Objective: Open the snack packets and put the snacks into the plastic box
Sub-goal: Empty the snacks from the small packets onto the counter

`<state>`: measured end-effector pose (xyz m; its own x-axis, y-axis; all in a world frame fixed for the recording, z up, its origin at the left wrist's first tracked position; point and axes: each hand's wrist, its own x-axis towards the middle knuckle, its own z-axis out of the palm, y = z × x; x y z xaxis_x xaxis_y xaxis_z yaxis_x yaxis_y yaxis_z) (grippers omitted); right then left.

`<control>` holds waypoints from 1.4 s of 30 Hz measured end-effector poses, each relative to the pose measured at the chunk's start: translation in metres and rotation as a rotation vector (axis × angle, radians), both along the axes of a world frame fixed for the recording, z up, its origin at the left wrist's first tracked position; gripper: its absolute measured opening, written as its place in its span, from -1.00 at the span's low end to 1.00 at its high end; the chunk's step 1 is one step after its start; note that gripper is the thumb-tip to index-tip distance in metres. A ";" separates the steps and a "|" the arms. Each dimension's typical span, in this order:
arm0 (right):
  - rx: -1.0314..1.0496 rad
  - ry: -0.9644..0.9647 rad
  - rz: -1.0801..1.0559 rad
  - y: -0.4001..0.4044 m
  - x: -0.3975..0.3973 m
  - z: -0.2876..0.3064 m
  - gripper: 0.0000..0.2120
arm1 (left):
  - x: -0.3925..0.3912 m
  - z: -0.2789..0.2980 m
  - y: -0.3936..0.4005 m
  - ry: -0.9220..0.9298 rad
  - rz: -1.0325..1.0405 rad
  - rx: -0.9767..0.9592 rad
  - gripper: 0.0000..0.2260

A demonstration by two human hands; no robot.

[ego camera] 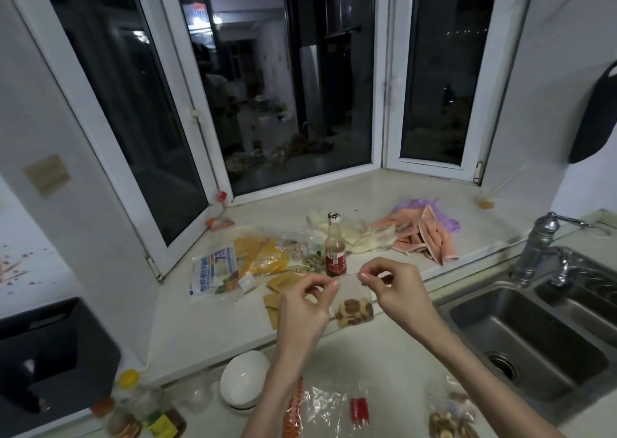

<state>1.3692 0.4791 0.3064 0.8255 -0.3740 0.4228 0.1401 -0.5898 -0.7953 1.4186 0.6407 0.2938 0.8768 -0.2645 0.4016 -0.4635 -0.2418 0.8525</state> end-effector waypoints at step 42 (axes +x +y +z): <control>-0.151 0.230 -0.026 0.003 -0.021 -0.041 -0.90 | -0.012 -0.048 0.002 0.112 -0.016 0.125 -0.84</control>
